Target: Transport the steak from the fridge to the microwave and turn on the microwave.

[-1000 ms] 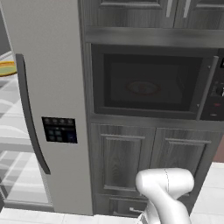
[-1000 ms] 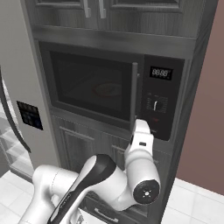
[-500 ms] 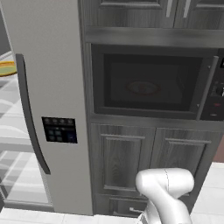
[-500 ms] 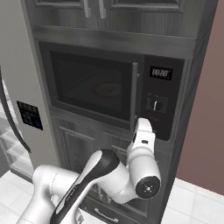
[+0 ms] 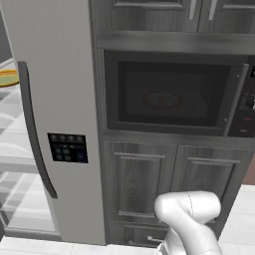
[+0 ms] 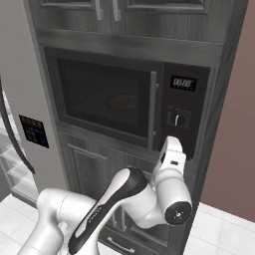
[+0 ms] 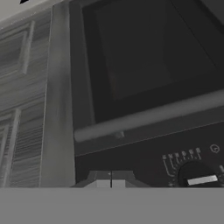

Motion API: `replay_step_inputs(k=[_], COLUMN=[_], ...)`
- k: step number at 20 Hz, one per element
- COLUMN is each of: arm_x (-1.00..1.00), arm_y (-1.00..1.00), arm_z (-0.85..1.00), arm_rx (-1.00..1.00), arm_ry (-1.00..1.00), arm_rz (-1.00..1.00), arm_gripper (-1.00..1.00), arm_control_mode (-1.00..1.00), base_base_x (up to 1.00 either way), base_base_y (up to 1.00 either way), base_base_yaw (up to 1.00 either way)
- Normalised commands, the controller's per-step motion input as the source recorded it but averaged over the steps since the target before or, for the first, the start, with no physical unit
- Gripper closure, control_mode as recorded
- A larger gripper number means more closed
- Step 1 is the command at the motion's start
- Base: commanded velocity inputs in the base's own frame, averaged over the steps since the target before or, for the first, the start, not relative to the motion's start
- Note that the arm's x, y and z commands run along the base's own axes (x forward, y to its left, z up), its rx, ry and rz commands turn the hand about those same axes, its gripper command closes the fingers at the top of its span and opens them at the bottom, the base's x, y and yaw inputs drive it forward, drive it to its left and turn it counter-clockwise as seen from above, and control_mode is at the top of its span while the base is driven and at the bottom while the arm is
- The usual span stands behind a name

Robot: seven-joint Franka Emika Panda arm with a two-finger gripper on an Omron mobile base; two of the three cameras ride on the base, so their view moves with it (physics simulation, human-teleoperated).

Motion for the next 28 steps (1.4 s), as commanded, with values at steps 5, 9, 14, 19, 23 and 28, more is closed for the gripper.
replay_step_inputs(k=[5, 9, 14, 19, 23, 28], arm_x=[0.13, 0.18, 0.20, 0.19, 0.16, 0.16], arm_y=[-0.15, -0.04, 0.00, 0.00, 0.00, 0.00], arm_z=[-0.14, -0.09, -0.05, -0.07, -0.10, -0.10], arm_rx=[0.02, 0.01, 0.00, 0.00, 0.00, 0.00], arm_ry=[0.00, 0.00, 0.00, 0.00, 0.00, 0.00], arm_rz=[0.00, 0.00, 0.00, 0.00, 0.00, 0.00], arm_gripper=[1.00, 1.00, 1.00, 1.00, 1.00, 1.00], arm_control_mode=[-1.00, -1.00, -1.00, -1.00, -1.00, -1.00], base_base_x=[0.00, 0.00, 0.00, 0.00, 0.00, 0.00], base_base_y=[0.00, 0.00, 0.00, 0.00, 0.00, 0.00], base_base_yaw=[0.00, 0.00, 0.00, 0.00, 0.00, 0.00])
